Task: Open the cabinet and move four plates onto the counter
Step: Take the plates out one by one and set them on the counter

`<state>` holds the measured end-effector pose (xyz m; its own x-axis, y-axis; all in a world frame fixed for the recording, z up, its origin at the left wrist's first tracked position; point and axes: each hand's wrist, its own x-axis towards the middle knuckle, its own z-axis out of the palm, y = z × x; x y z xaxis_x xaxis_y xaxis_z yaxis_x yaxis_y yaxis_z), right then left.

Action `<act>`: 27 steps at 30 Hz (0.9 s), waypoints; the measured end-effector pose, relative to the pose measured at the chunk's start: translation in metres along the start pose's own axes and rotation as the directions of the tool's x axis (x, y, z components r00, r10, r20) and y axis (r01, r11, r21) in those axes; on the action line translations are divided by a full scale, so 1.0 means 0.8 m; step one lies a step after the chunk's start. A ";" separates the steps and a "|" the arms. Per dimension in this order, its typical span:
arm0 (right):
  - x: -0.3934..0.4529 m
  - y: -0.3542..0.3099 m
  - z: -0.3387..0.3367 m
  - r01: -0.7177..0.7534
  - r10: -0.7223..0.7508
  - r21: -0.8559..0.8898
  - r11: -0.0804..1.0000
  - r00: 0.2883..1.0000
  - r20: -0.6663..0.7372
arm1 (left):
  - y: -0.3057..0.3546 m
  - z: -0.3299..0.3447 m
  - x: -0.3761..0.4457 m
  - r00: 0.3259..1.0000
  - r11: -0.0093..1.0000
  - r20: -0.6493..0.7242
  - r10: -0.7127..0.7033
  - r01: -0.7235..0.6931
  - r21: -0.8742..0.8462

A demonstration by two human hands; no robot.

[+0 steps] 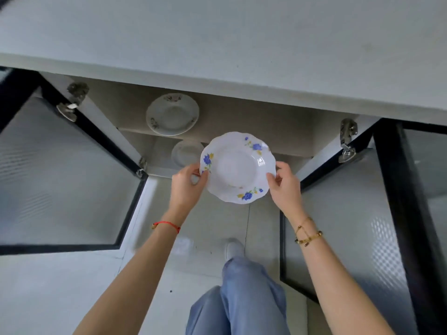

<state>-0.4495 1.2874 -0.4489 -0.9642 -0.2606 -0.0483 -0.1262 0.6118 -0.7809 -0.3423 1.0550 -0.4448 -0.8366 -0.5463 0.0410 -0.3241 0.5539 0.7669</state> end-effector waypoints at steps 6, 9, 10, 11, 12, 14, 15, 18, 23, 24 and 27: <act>-0.106 -0.099 -0.063 -0.065 0.060 0.041 0.997 0.992 0.110 | 0.077 -0.117 -0.098 0.996 0.995 0.012 -0.093 0.093 0.020; -0.151 -0.151 -0.098 -0.076 0.068 0.051 0.996 0.988 0.139 | 0.117 -0.176 -0.140 0.992 0.992 0.027 -0.122 0.122 0.022; -0.165 -0.169 -0.110 -0.075 0.066 0.053 0.996 0.987 0.149 | 0.130 -0.194 -0.152 0.990 0.991 0.030 -0.135 0.134 0.016; -0.177 -0.186 -0.122 -0.072 0.063 0.057 0.996 0.986 0.156 | 0.142 -0.211 -0.162 0.989 0.989 0.032 -0.147 0.147 0.010; -0.189 -0.203 -0.133 -0.068 0.057 0.063 0.996 0.985 0.161 | 0.153 -0.228 -0.171 0.987 0.988 0.033 -0.156 0.156 0.004; -0.209 -0.233 -0.154 -0.061 0.050 0.057 0.997 0.985 0.167 | 0.173 -0.257 -0.186 0.987 0.987 0.026 -0.161 0.161 -0.001; -0.216 -0.246 -0.162 -0.051 0.042 0.051 0.997 0.986 0.163 | 0.182 -0.270 -0.192 0.987 0.987 0.019 -0.160 0.160 -0.009; -0.231 -0.279 -0.182 -0.016 0.010 0.041 0.999 0.991 0.134 | 0.205 -0.304 -0.205 0.988 0.987 0.003 -0.157 0.157 -0.046; -0.229 -0.318 -0.206 0.041 -0.046 0.044 0.998 0.993 0.111 | 0.236 -0.343 -0.199 0.993 0.991 -0.027 -0.117 0.115 -0.066; -0.225 -0.324 -0.210 0.053 -0.058 0.050 0.997 0.992 0.108 | 0.241 -0.347 -0.196 0.992 0.990 -0.027 -0.120 0.118 -0.070; -0.202 -0.338 -0.219 0.094 -0.100 0.059 0.994 0.991 0.095 | 0.255 -0.354 -0.177 0.992 0.991 -0.046 -0.116 0.113 -0.079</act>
<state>-0.3004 1.2952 -0.1208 -0.9205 -0.3897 -0.0290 -0.2026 0.5395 -0.8172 -0.1647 1.0674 -0.1128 -0.7720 -0.6354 -0.0190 -0.3803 0.4376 0.8148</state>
